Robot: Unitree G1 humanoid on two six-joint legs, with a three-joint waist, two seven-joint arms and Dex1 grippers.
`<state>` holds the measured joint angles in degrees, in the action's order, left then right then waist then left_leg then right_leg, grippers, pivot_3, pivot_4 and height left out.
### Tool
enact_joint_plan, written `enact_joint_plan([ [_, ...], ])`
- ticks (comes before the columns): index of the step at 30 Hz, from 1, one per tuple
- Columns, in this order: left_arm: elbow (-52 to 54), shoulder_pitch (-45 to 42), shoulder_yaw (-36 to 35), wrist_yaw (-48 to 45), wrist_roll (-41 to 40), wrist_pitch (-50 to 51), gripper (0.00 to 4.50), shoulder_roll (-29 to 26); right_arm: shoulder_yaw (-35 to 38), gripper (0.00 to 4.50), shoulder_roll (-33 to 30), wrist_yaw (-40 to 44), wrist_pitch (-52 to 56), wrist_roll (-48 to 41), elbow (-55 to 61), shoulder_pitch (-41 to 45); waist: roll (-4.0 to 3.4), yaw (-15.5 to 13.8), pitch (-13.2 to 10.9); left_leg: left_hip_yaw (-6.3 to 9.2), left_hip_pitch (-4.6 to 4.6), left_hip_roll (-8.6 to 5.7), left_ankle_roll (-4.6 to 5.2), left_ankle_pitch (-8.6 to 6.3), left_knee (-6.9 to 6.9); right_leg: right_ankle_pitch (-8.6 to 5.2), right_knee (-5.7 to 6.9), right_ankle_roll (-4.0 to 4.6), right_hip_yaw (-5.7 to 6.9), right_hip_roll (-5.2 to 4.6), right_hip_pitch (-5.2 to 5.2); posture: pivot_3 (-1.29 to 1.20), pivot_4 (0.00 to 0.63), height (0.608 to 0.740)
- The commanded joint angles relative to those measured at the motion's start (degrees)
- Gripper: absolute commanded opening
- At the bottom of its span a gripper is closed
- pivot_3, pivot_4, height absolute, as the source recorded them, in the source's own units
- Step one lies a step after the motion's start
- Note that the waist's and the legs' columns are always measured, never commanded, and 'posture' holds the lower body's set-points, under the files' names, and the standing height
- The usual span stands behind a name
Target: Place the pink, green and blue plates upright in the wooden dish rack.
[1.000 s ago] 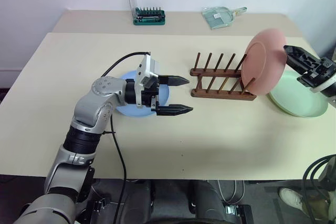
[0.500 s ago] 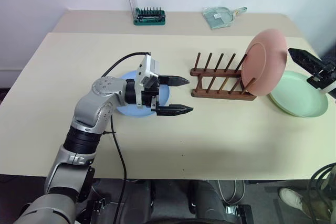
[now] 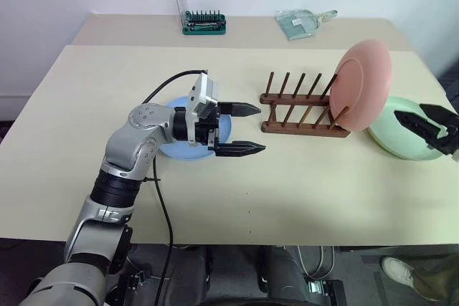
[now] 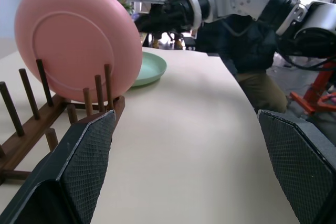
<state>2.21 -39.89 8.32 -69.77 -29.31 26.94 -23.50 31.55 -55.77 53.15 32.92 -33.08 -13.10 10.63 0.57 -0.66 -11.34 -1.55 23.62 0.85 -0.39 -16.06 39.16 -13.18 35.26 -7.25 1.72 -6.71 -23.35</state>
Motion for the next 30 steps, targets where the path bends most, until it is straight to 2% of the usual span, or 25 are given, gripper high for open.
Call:
enact_joint_plan([
  [1,0.5,-1.6,0.0,-0.3,-0.2,-1.2,4.5,0.3,-4.4,4.46,-1.4,1.3,-2.7,4.4,0.2,-1.0,0.0,0.3,0.0,0.0,-0.03,0.0,0.0,0.0,0.0,0.0,0.01,0.0,0.0,0.0,0.01,0.0,0.15,0.74],
  [7,1.2,-1.5,-0.1,-0.3,-0.3,-0.9,4.5,0.1,-13.5,4.46,-1.5,-0.2,-10.5,14.8,-6.2,0.6,-0.04,0.4,0.0,-0.01,-0.08,0.0,0.0,0.0,0.0,0.0,0.06,0.0,-0.03,0.01,0.02,0.0,0.15,0.74],
  [12,2.6,-0.7,-0.4,0.3,-0.4,-0.4,4.5,-0.8,-19.6,4.46,-0.2,-4.4,-15.3,22.0,-16.5,7.2,-0.06,0.4,0.0,-0.04,-0.08,-0.01,-0.01,0.01,0.01,0.0,0.05,0.0,-0.07,0.0,0.02,0.0,0.15,0.74],
  [15,3.3,-0.2,-0.5,0.8,-0.5,0.0,4.5,-1.1,-19.4,3.58,1.3,-5.0,-15.0,21.6,-19.6,10.2,-0.05,0.4,0.0,-0.03,-0.09,0.0,-0.01,0.01,0.0,0.0,0.04,0.0,-0.06,0.01,0.03,0.0,0.15,0.74],
  [22,3.4,-0.2,-0.4,1.6,-0.5,-0.1,4.5,-1.3,-19.3,0.07,1.5,-5.8,-17.3,22.9,-22.4,12.5,-0.05,0.1,0.0,-0.03,-0.09,-0.01,-0.02,0.01,0.01,0.0,0.02,0.0,-0.06,0.01,0.07,0.0,0.15,0.74],
  [28,2.7,-0.6,-0.2,1.6,-0.4,-0.4,4.5,-1.0,-13.3,0.03,2.4,-13.4,-21.3,20.7,-25.0,19.9,-0.07,0.1,0.0,-0.05,-0.11,-0.01,-0.03,0.02,0.01,0.0,-0.01,0.0,-0.06,0.0,0.11,0.0,0.15,0.74],
  [30,2.4,-0.8,-0.1,1.5,-0.3,-0.5,4.5,-0.8,-12.0,0.03,1.9,-19.9,-23.8,22.2,-27.4,23.2,-0.08,0.2,0.0,-0.04,-0.11,0.0,-0.04,0.02,-0.01,0.0,-0.01,0.0,-0.05,0.01,0.1,0.0,0.15,0.74],
])
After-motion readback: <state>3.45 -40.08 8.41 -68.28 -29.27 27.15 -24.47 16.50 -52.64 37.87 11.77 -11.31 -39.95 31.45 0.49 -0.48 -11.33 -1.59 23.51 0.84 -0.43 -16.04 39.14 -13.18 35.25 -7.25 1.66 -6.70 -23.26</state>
